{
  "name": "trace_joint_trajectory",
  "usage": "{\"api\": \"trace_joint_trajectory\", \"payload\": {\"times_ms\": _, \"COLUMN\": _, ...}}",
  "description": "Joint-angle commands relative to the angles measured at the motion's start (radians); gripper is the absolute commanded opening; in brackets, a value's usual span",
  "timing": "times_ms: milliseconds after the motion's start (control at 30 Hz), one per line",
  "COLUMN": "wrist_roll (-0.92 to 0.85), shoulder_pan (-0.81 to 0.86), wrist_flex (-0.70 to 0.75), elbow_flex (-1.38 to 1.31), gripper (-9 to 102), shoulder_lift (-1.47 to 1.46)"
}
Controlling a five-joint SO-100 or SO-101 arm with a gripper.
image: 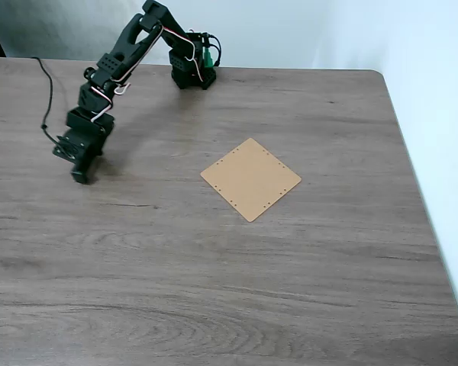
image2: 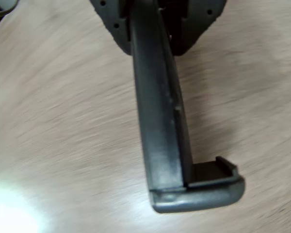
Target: Grasp a black block and then place it on the board.
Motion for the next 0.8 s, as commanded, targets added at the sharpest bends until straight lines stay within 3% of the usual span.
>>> {"api": "trace_joint_trajectory", "payload": {"times_ms": 0, "wrist_roll": 0.167, "shoulder_pan": -0.075, "wrist_flex": 0.095, "elbow_flex": -0.035, "gripper": 0, "shoulder_lift": 0.184}}
{"api": "trace_joint_trajectory", "payload": {"times_ms": 367, "wrist_roll": 0.660, "shoulder_pan": -0.419, "wrist_flex": 0.143, "elbow_flex": 0.184, "gripper": 0, "shoulder_lift": 0.578}}
{"api": "trace_joint_trajectory", "payload": {"times_ms": 767, "wrist_roll": 1.083, "shoulder_pan": -0.752, "wrist_flex": 0.144, "elbow_flex": 0.328, "gripper": 0, "shoulder_lift": 0.729}}
